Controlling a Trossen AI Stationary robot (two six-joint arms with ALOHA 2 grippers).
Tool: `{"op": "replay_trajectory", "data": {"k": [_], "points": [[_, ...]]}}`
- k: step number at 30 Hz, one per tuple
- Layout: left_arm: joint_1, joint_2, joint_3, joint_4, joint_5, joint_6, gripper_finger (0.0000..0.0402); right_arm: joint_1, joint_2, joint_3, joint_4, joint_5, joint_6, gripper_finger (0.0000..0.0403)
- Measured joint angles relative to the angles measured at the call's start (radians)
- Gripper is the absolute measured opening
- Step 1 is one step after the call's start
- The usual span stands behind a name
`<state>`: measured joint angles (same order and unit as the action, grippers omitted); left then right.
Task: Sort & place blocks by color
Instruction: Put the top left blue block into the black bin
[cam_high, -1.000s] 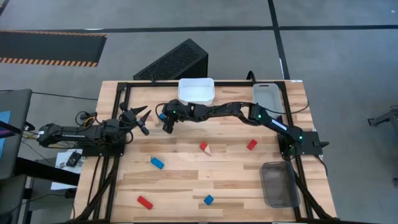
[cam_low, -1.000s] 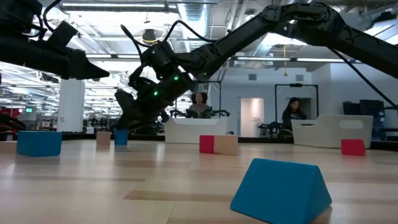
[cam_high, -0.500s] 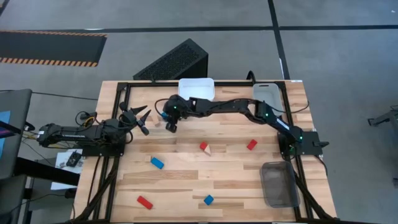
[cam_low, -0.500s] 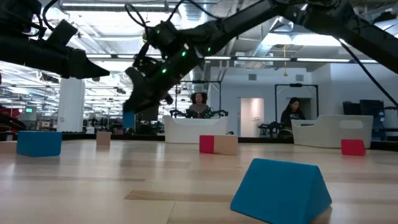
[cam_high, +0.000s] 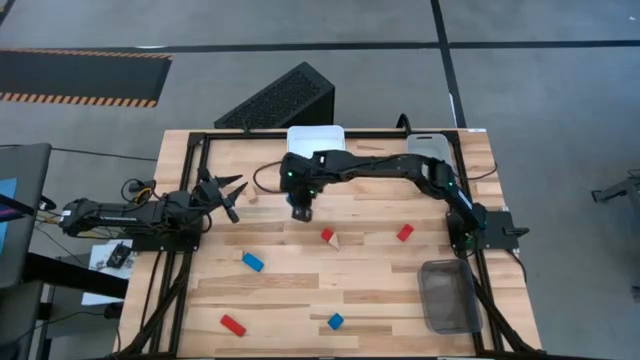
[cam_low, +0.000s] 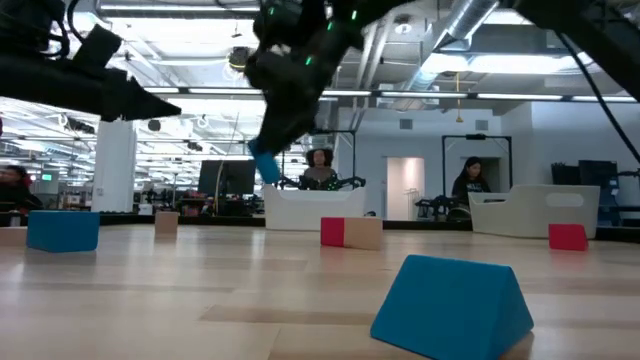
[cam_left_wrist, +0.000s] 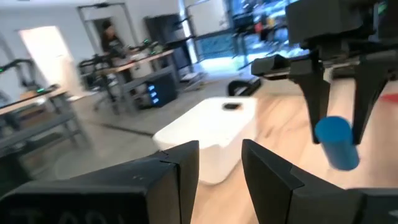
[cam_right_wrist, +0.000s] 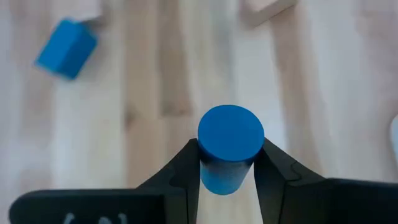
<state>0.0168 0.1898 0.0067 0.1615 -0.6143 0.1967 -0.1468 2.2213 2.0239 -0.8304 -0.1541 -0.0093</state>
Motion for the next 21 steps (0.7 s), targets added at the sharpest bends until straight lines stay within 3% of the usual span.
{"op": "replay_trajectory", "data": {"k": [8, 14, 21], "points": [[0.000, 0.000, 0.000, 0.069, 0.178, -0.043, 0.0114, 0.078, -0.126, 0.000, -0.190, 0.045, 0.034, 0.0119], [0.000, 0.000, 0.000, 0.086, 0.278, -0.084, 0.0114, 0.143, -0.202, 0.000, -0.350, 0.216, 0.127, 0.0120], [0.000, 0.000, 0.000, 0.103, 0.298, -0.099, 0.0114, 0.231, -0.279, -0.029, -0.420, 0.353, 0.203, 0.0122]]}}
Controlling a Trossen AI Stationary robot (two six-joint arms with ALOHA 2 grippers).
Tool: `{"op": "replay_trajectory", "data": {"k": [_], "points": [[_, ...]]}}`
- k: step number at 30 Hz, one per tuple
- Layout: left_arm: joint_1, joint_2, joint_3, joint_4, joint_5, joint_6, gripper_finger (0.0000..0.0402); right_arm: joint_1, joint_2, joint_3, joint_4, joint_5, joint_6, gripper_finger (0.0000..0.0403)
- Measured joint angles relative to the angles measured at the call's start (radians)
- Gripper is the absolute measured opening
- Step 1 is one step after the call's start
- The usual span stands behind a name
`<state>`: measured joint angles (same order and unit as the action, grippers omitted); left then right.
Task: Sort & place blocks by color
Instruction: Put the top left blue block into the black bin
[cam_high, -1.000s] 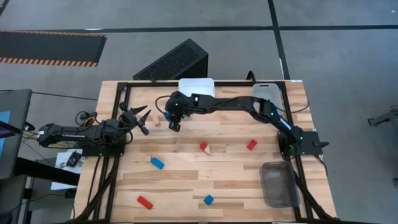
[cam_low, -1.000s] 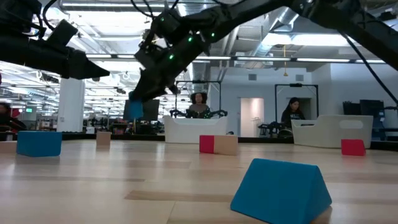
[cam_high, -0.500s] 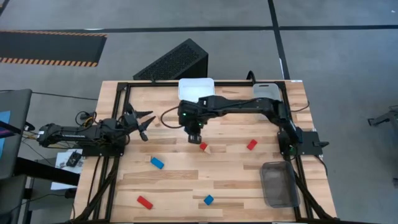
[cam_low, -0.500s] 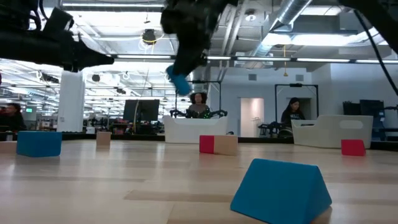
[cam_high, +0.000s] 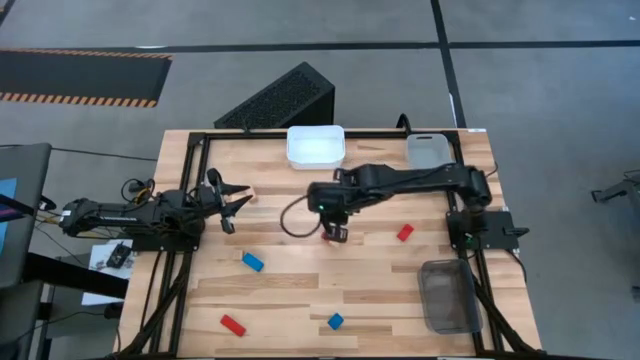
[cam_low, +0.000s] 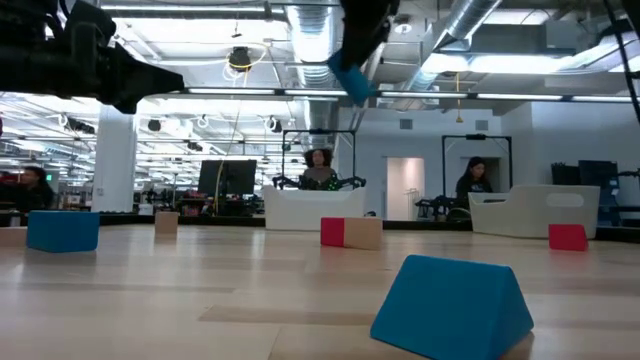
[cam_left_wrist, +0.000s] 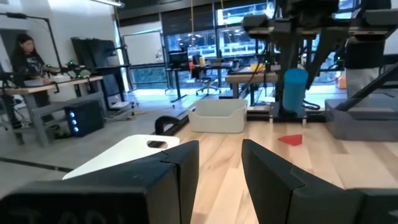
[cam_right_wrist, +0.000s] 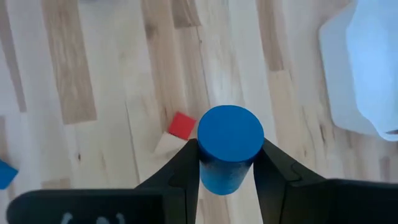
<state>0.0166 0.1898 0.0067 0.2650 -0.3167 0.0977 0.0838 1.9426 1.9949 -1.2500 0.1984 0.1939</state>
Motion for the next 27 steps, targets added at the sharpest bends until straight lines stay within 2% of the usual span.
{"op": "replay_trajectory", "data": {"k": [3, 7, 10, 13, 19, 23, 27], "points": [[0.000, 0.000, 0.000, 0.010, 0.018, -0.002, 0.0114, 0.017, -0.078, -0.137, 0.030, 0.022, 0.042, 0.0122], [0.000, 0.000, 0.000, 0.025, 0.033, -0.002, 0.0114, 0.010, -0.244, -0.413, 0.147, 0.036, 0.161, 0.0122], [0.000, 0.000, 0.000, 0.029, 0.033, 0.003, 0.0114, 0.006, -0.392, -0.596, 0.216, 0.041, 0.275, 0.0122], [0.000, 0.017, 0.000, 0.062, 0.033, 0.016, 0.0114, 0.012, -0.522, -0.718, 0.197, 0.035, 0.417, 0.0123], [0.000, 0.120, 0.000, 0.177, 0.033, 0.036, 0.0114, 0.066, -0.682, -0.820, 0.017, -0.033, 0.725, 0.0123], [0.000, 0.221, 0.000, 0.277, 0.033, 0.044, 0.0114, 0.142, -0.711, -0.861, -0.089, -0.183, 0.909, 0.0123], [0.000, 0.326, 0.000, 0.385, 0.036, 0.060, 0.0114, 0.248, -0.713, -0.898, -0.107, -0.329, 1.034, 0.0123]]}}
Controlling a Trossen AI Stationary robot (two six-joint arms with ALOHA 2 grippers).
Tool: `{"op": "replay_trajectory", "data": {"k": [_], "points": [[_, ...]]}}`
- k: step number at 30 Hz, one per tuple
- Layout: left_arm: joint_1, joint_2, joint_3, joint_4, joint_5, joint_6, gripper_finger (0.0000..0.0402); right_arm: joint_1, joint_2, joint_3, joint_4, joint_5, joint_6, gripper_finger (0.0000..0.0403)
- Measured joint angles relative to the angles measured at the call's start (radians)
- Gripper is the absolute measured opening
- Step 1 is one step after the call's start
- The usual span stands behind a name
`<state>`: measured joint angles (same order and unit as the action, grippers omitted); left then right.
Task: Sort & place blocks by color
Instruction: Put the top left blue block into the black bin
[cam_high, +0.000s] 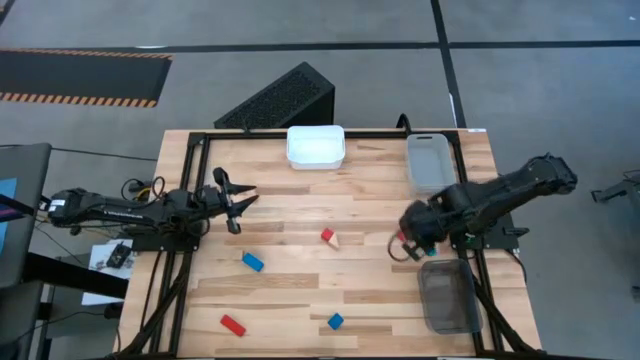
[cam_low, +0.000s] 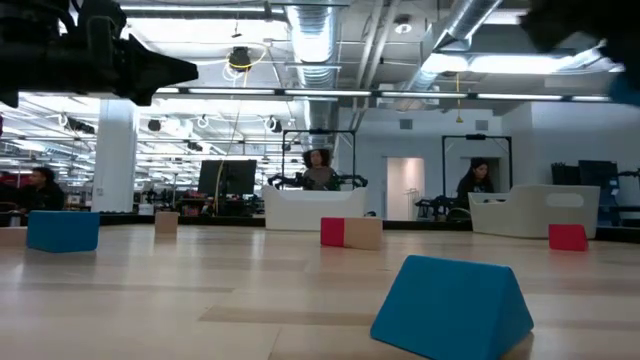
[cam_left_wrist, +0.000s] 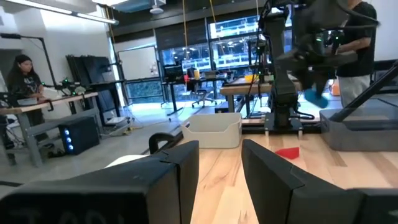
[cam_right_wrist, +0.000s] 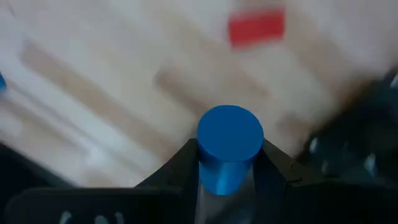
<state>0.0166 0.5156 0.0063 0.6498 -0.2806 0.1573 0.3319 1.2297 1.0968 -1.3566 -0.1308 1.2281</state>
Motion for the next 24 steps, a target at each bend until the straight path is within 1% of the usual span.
{"op": "replay_trajectory", "data": {"k": [3, 6, 8, 11, 13, 15, 19, 24], "points": [[0.000, 0.074, 0.000, 0.072, 0.007, 0.025, 0.0114, 0.086, 0.001, -0.028, 0.006, -0.094, 0.085, 0.0123], [0.000, 0.134, 0.000, 0.130, 0.006, 0.058, 0.0114, 0.170, 0.001, -0.042, 0.006, -0.124, 0.158, 0.0123], [0.000, 0.159, 0.005, 0.147, 0.003, 0.085, 0.0114, 0.222, 0.001, -0.041, 0.022, -0.111, 0.209, 0.0123], [0.000, 0.197, 0.016, 0.151, -0.023, 0.112, 0.0114, 0.293, 0.001, -0.041, 0.055, -0.053, 0.289, 0.0123], [0.000, 0.220, 0.022, 0.191, -0.036, 0.129, 0.0114, 0.339, 0.011, -0.041, 0.061, -0.012, 0.348, 0.0123], [0.001, 0.242, 0.022, 0.215, -0.046, 0.148, 0.0114, 0.381, 0.029, -0.041, 0.059, -0.006, 0.393, 0.0123], [0.018, 0.285, 0.023, 0.287, -0.045, 0.164, 0.0114, 0.452, 0.080, -0.041, 0.064, -0.008, 0.429, 0.0123], [0.051, 0.340, 0.024, 0.350, -0.034, 0.168, 0.0114, 0.477, 0.166, -0.041, 0.108, -0.010, 0.407, 0.0123]]}}
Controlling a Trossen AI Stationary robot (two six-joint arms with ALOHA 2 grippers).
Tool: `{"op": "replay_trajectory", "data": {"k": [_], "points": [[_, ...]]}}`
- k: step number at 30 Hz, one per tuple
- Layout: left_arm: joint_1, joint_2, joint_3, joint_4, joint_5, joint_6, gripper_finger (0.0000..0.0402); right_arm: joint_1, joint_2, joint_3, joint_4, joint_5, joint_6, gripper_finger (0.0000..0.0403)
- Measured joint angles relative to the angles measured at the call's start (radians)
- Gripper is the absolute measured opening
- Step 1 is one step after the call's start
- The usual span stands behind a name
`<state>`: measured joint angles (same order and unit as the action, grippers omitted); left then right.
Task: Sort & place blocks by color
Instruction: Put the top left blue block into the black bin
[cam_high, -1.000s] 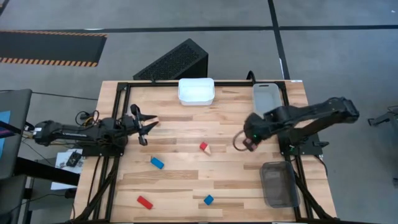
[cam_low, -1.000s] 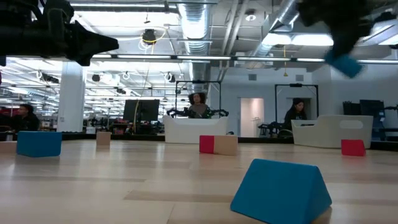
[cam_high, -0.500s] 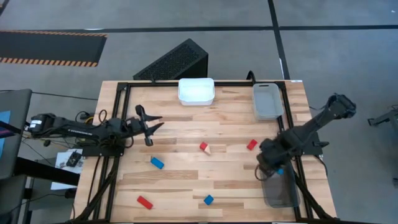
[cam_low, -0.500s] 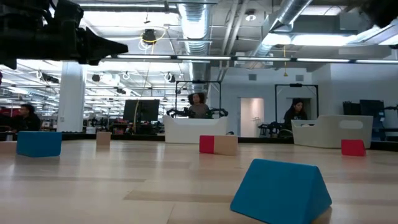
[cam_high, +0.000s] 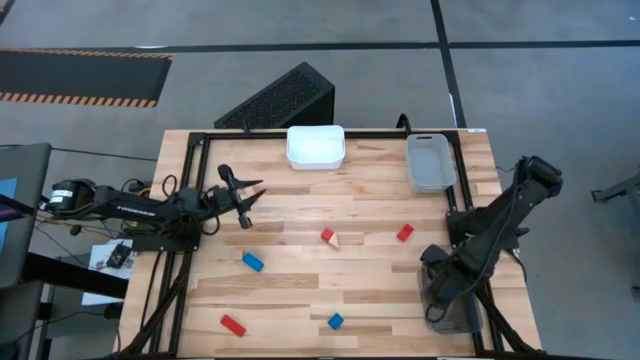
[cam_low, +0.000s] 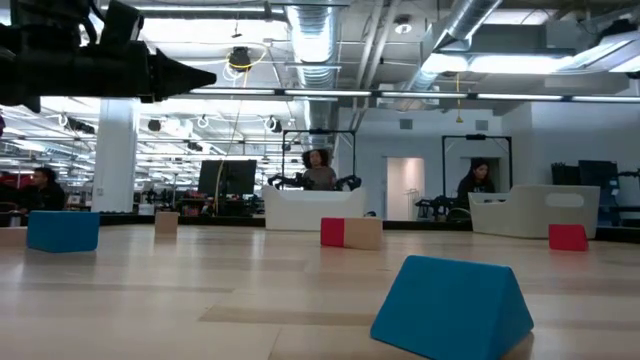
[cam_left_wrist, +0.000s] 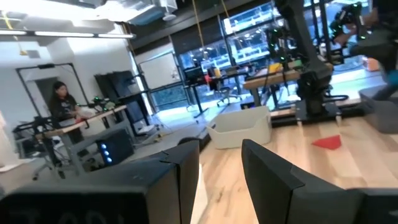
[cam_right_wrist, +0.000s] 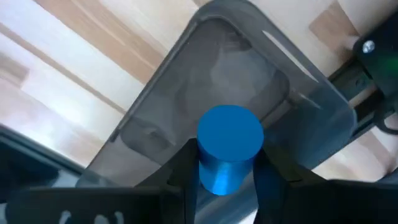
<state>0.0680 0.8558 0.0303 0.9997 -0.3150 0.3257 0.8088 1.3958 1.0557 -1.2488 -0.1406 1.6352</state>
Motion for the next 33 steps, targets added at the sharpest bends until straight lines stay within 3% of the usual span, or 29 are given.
{"op": "replay_trajectory", "data": {"k": [7, 15, 19, 33], "points": [[0.055, 0.080, 0.001, 0.093, 0.079, -0.003, 0.0114, -0.035, 0.103, -0.003, 0.010, -0.014, -0.115, 0.0123], [0.082, 0.146, 0.013, 0.144, 0.103, 0.003, 0.0114, -0.059, 0.078, -0.178, 0.223, -0.032, -0.110, 0.0124], [0.084, 0.178, 0.033, 0.142, 0.103, 0.003, 0.0114, -0.059, 0.058, -0.214, 0.247, -0.042, -0.095, 0.0128], [0.084, 0.342, 0.105, 0.139, 0.102, 0.002, 0.0114, -0.017, 0.057, -0.221, 0.198, -0.016, -0.027, 0.0266]]}}
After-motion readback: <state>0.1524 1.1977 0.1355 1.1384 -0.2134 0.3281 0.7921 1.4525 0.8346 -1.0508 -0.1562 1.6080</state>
